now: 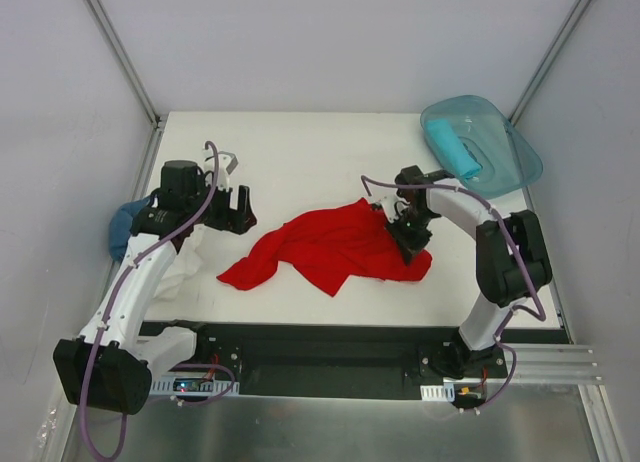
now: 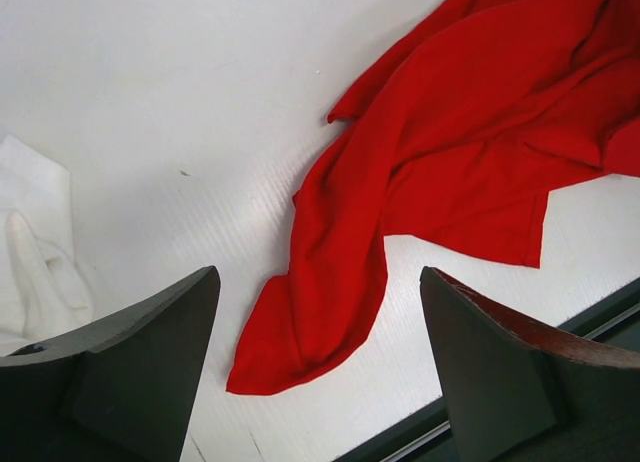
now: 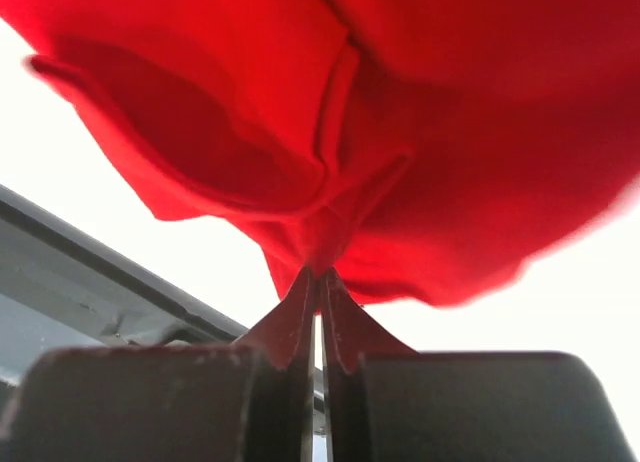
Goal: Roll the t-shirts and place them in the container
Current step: Flatten out the T-shirt at the center of the board.
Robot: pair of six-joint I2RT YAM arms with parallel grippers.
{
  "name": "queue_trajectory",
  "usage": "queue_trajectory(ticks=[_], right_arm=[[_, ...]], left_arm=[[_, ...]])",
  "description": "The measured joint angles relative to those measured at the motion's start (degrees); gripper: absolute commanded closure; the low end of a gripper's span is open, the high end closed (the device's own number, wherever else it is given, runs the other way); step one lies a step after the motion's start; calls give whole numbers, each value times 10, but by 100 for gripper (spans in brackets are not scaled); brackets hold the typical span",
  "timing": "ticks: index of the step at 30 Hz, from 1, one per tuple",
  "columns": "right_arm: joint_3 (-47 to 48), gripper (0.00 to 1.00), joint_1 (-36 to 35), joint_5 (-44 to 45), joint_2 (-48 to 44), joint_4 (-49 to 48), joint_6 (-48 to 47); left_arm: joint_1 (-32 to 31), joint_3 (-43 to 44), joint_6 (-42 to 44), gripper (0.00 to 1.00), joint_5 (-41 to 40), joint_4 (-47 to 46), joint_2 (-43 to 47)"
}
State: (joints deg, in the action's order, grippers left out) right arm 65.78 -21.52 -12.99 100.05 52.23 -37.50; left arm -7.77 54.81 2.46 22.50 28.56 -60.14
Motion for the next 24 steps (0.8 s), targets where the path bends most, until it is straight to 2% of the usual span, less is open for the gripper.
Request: queue_trajectory(ticks=[5,9,14,18,21,24], right_arm=[[114,99,-3,17,-32,40,-10],[158,99,-27,26,-142,48,-46],[161,99,-76,20,-299,67,-94],[67,99,-77,42,-396,75,-118],[-36,96,-54,62,-416,73,-137],[-115,98,-5,77,-396,77,-144]], left_arm=[[0,5,0,21,9,-5,-12],[0,17,1,22,23,-15,-32],[0,36,1,22,39,-31,-47],[0,39,0,22,46,-42,-53],[0,39,-2,21,53,-43,-58],[0,38,-4,21,61,-45,-61]])
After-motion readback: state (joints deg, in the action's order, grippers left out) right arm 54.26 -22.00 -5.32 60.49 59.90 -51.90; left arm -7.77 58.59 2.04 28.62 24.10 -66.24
